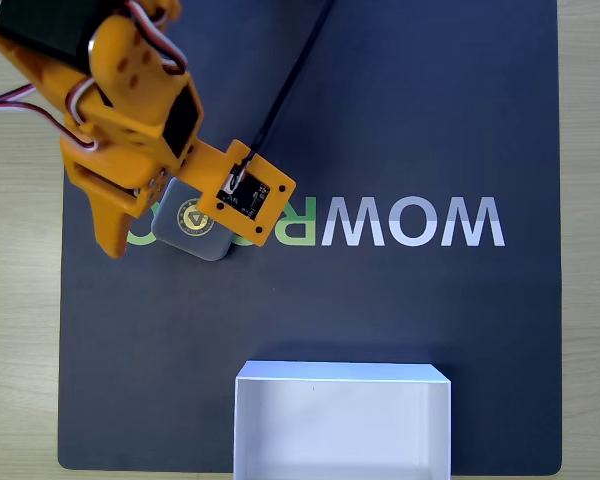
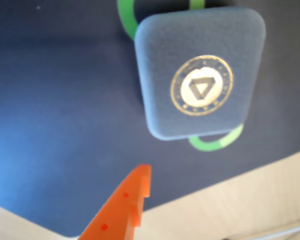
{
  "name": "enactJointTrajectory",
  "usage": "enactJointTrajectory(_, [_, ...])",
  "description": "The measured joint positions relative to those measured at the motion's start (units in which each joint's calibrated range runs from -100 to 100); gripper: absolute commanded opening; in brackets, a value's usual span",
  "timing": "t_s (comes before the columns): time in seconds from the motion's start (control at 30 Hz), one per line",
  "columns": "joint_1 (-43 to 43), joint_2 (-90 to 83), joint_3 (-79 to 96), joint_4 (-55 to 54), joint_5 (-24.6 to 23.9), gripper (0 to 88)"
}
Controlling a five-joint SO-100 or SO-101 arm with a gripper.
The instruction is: Grab the usb to bin
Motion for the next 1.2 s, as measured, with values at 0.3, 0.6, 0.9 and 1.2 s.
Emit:
enactJointTrajectory(0.3, [-4.2,6.2,-0.4,0.0,0.0,40.3])
enactJointTrajectory(0.6, [-6.6,9.6,-0.9,-0.4,0.0,40.3])
enactJointTrajectory(0.9, [-7.2,14.6,-6.6,-0.4,0.0,39.8])
enactJointTrajectory(1.2, [-7.1,17.9,-10.4,0.9,0.0,39.6])
